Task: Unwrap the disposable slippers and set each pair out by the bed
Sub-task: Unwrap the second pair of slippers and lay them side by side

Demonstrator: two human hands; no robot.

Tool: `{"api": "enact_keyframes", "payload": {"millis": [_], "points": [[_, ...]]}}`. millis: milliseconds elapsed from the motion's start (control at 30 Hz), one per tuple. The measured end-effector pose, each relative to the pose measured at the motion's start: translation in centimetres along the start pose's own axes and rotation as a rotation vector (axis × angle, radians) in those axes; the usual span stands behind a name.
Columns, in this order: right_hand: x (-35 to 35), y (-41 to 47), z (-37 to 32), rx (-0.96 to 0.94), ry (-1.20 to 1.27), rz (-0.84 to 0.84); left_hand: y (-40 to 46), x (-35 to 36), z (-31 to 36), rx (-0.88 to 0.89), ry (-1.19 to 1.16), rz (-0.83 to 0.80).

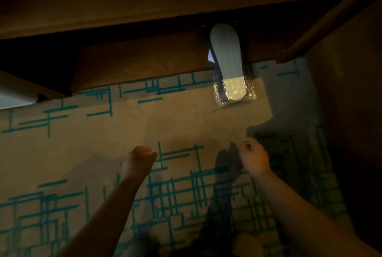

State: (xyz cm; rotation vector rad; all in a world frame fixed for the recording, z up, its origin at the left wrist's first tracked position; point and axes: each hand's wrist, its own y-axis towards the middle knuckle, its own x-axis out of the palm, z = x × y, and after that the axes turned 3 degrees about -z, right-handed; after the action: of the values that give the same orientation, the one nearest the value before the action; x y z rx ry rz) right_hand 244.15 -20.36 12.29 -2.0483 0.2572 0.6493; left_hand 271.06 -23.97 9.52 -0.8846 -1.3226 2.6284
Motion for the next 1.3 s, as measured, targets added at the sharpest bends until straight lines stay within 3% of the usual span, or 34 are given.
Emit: {"api": "enact_keyframes", "payload": {"millis": [167,367,533,633,867,1133,1200,1300], "points": [[0.1,6.4,-1.4,-0.188,-0.037,0.213,5.3,2.5,2.4,0.249,0.046,0.146],[-0.4,9.6,-2.9,-0.433,-0.211,0.441,7.9,3.8,3.5,0.646,0.358,0.217],[-0.2,10.3,-3.2,-0.574,-0.574,0.485,9.5,5.0,1.1,0.712,0.822,0.184],[-0.1,11.6,-3.4,-0.646,-0.827,0.476,10.2,5.2,-0.2,0.725,0.905,0.183],[0.1,13.9,-5.1,-0.732,-1.134,0.412,10.1,5.3,-0.1,0.730,0.881,0.190],[0.4,12.5,-5.1,-0.829,-1.002,0.348,9.4,5.4,0.7,0.682,0.808,0.128],[1.1,11.1,-4.2,-0.845,-0.926,0.316,8.4,6.0,1.6,0.643,0.668,0.081],[2.4,9.0,-2.4,-0.869,-0.861,0.316,6.0,7.1,3.7,0.573,0.194,-0.089]]}}
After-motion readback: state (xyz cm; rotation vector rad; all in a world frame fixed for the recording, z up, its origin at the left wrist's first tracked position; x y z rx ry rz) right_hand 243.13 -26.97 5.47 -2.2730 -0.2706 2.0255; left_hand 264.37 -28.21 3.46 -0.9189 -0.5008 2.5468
